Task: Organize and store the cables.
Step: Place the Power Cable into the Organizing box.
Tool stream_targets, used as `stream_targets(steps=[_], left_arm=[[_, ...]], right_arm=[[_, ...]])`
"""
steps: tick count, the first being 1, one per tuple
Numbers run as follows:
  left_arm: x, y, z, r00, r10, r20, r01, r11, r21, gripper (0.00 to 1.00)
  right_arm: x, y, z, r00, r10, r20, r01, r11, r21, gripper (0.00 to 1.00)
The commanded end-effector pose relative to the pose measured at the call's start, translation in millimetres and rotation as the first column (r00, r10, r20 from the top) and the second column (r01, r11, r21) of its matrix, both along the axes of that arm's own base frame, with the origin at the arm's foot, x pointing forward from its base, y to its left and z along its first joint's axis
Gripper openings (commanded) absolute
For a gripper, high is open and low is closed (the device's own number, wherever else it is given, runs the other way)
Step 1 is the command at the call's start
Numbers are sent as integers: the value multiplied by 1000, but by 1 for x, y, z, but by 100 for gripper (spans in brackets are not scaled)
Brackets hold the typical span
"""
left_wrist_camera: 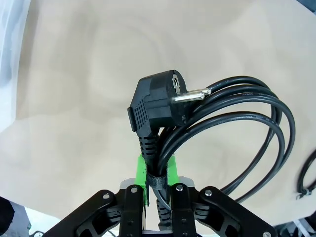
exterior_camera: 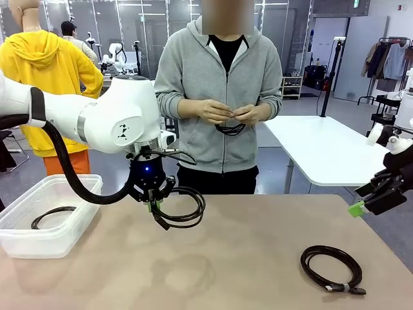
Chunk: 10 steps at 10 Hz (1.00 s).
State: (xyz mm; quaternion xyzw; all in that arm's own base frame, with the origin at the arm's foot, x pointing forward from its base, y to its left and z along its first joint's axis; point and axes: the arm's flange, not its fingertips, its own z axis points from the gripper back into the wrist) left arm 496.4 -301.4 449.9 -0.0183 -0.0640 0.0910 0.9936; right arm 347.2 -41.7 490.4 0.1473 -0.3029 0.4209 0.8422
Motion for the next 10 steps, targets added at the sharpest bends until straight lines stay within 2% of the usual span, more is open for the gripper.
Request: stream_targets(steps=[1, 3, 4, 5, 6, 8, 10], left_arm=[[4, -5, 3, 1000, 29, 8, -29, 1000, -5, 0], [4, -5, 3, 1000, 29, 8, -29, 1000, -5, 0], [1, -1, -4, 1000, 16, -8, -16, 1000, 0, 18], [3, 16, 12, 990, -140, -16, 140, 990, 28, 18], [7, 42, 32, 991, -136, 5, 136, 991, -19, 18], [9, 136, 61, 977, -166, 131, 181, 977, -115, 18], [13, 230, 82, 976, -142, 167, 171, 970, -173, 18]], right_arm=[[2, 0, 1, 1000, -9, -3, 9, 1000, 7, 100], [2, 0, 1, 1000, -9, -3, 9, 1000, 7, 100], [2, 0, 1, 1000, -9, -3, 9, 1000, 7, 100], [2, 0, 1, 1000, -9, -3, 9, 1000, 7, 100], [2, 0, 1, 1000, -9, -3, 9, 1000, 7, 100], [2, 0, 1, 1000, -9, -3, 9, 1000, 7, 100], [2, 0, 1, 1000, -9, -3, 9, 1000, 7, 100]])
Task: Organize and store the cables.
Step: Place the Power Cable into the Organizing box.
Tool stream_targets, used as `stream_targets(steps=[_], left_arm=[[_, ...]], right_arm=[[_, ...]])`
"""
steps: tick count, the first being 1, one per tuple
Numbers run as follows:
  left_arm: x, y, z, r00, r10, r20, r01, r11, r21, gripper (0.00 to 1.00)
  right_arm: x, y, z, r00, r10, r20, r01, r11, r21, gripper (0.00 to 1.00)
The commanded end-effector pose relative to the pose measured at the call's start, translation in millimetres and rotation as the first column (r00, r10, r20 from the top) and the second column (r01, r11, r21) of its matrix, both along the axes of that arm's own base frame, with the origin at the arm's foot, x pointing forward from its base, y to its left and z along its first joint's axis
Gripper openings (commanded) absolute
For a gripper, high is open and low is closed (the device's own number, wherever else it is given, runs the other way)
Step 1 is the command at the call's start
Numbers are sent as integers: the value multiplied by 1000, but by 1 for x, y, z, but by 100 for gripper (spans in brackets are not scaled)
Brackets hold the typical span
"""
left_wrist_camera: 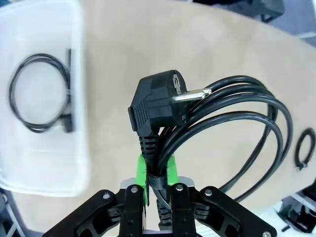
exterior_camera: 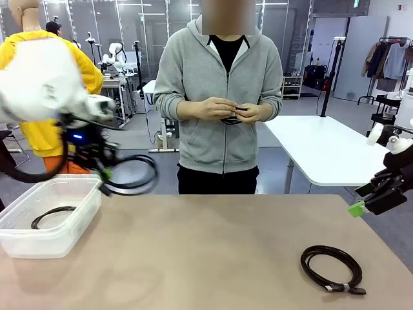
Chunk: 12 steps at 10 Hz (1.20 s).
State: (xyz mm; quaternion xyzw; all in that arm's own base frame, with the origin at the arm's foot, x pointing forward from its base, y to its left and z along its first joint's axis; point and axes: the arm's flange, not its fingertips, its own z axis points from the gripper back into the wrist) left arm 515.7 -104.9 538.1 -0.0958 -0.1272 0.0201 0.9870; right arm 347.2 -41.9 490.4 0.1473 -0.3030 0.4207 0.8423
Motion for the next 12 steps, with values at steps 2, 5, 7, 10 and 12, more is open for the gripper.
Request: stream_targets(steps=[2, 5, 7, 10, 12], left_arm=[[-10, 112, -6, 999, -26, 37, 27, 999, -31, 18], [-6, 163, -23, 995, -38, 90, 40, 999, -31, 18], [13, 181, -39, 994, -45, 96, 42, 999, 33, 18], [32, 191, -79, 998, -30, 56, 25, 996, 88, 18], [31, 195, -109, 1000, 8, 16, -10, 990, 140, 18]], right_arm=[[2, 0, 1, 1000, -9, -3, 9, 1000, 7, 100], [2, 0, 1, 1000, -9, -3, 9, 1000, 7, 100], [2, 0, 1, 1000, -9, -3, 9, 1000, 7, 100], [2, 0, 1, 1000, -9, -3, 9, 1000, 7, 100], [2, 0, 1, 1000, -9, -3, 9, 1000, 7, 100]])
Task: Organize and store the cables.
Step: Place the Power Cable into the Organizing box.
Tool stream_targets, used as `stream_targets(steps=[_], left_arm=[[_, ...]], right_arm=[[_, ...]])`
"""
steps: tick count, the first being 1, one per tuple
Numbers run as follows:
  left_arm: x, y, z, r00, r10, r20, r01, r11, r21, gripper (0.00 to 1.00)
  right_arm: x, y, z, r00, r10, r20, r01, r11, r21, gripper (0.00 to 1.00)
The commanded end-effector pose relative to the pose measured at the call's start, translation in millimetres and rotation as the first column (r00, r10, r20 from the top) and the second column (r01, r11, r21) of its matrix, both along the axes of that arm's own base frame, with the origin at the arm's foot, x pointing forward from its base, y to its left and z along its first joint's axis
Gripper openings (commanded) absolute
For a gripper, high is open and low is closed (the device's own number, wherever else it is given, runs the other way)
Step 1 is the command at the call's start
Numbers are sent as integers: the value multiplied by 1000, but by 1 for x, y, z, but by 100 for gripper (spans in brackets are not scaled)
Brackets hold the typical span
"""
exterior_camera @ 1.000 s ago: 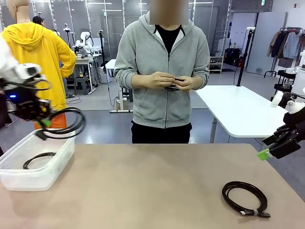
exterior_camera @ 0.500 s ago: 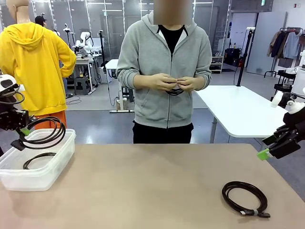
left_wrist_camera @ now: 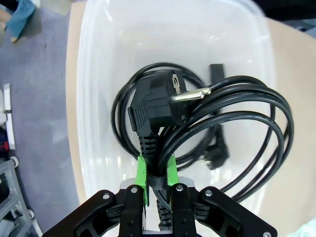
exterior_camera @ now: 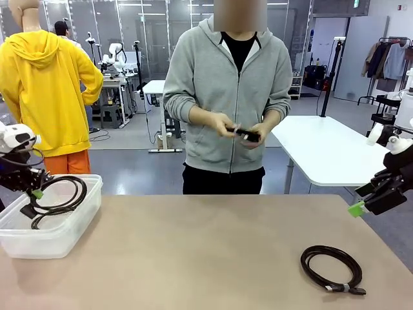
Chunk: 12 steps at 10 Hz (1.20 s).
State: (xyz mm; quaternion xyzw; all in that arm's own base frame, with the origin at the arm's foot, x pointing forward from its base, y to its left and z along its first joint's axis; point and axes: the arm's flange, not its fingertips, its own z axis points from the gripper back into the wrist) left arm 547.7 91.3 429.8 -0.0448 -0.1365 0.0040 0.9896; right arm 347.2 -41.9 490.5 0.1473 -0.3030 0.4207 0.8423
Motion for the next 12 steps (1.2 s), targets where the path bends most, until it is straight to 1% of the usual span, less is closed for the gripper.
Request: stream_targets(steps=[1, 3, 4, 5, 6, 7, 8, 9, 10, 11, 12], left_arm=[[-3, -3, -11, 999, 45, -22, -44, 998, 43, 18], [-4, -7, -24, 996, 87, -32, -85, 995, 49, 18], [-2, -11, -23, 992, 121, -32, -121, 993, 9, 27], [-3, -15, -22, 992, 124, -26, -123, 992, 23, 42], [-3, -18, -21, 992, 124, -13, -123, 992, 41, 51], [-1, -21, -18, 990, 138, -2, -138, 990, 39, 66], [-1, -24, -16, 990, 140, 3, -140, 989, 41, 74], [0, -27, -14, 989, 145, 1, -144, 988, 47, 89], [3, -29, -14, 988, 155, 0, -155, 986, 61, 98], [4, -36, -12, 989, 145, -7, -144, 986, 80, 100], [7, -45, -9, 988, 156, -4, -155, 985, 82, 100]], right_arm=[[2, 0, 1, 1000, -9, -3, 9, 1000, 7, 100], [2, 0, 1, 1000, -9, -3, 9, 1000, 7, 100], [2, 0, 1, 1000, -9, -3, 9, 1000, 7, 100], [2, 0, 1, 1000, -9, -3, 9, 1000, 7, 100], [2, 0, 1, 1000, -9, -3, 9, 1000, 7, 100], [2, 0, 1, 1000, -9, -3, 9, 1000, 7, 100], [2, 0, 1, 1000, -9, -3, 9, 1000, 7, 100], [2, 0, 1, 1000, -9, -3, 9, 1000, 7, 100], [2, 0, 1, 1000, -9, -3, 9, 1000, 7, 100], [2, 0, 1, 1000, -9, -3, 9, 1000, 7, 100], [2, 0, 1, 1000, -9, -3, 9, 1000, 7, 100]])
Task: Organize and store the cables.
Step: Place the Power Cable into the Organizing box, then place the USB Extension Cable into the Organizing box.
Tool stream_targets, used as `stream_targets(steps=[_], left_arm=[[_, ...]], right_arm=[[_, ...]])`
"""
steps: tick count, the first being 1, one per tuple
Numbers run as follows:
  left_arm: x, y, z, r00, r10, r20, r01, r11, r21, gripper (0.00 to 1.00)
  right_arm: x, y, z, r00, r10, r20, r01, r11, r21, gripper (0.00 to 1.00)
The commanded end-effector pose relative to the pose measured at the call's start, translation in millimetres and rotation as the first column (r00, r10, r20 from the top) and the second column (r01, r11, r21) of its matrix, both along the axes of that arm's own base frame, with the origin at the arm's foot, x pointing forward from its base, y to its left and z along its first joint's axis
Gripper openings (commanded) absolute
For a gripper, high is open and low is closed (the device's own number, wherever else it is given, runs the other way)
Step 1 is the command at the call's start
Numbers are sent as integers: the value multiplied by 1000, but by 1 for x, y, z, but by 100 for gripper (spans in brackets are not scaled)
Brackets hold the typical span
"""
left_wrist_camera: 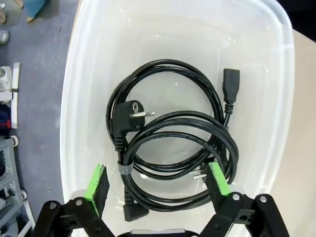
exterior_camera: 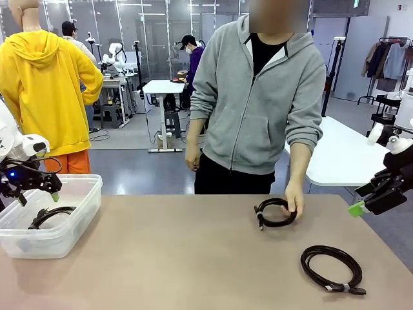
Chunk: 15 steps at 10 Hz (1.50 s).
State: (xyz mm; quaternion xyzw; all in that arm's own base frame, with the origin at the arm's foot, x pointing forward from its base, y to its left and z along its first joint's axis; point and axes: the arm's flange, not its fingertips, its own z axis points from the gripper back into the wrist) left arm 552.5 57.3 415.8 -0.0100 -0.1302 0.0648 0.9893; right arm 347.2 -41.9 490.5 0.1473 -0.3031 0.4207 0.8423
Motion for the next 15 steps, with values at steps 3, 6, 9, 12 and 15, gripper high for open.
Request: stream_targets(steps=[3, 6, 9, 12, 15], left_arm=[[-1, 6, -1, 1000, -3, 1, 3, 1000, -13, 100], [-1, 6, -1, 1000, -3, 1, 3, 1000, -13, 100], [-1, 6, -1, 1000, -3, 1, 3, 1000, -13, 100], [-1, 6, -1, 1000, -3, 1, 3, 1000, -13, 100], [-1, 6, -1, 1000, -3, 1, 3, 1000, -13, 100]], right_arm=[[2, 0, 1, 1000, -9, -3, 9, 1000, 7, 100], [2, 0, 1, 1000, -9, -3, 9, 1000, 7, 100], [2, 0, 1, 1000, -9, -3, 9, 1000, 7, 100], [2, 0, 1, 1000, -9, -3, 9, 1000, 7, 100], [2, 0, 1, 1000, -9, -3, 9, 1000, 7, 100]])
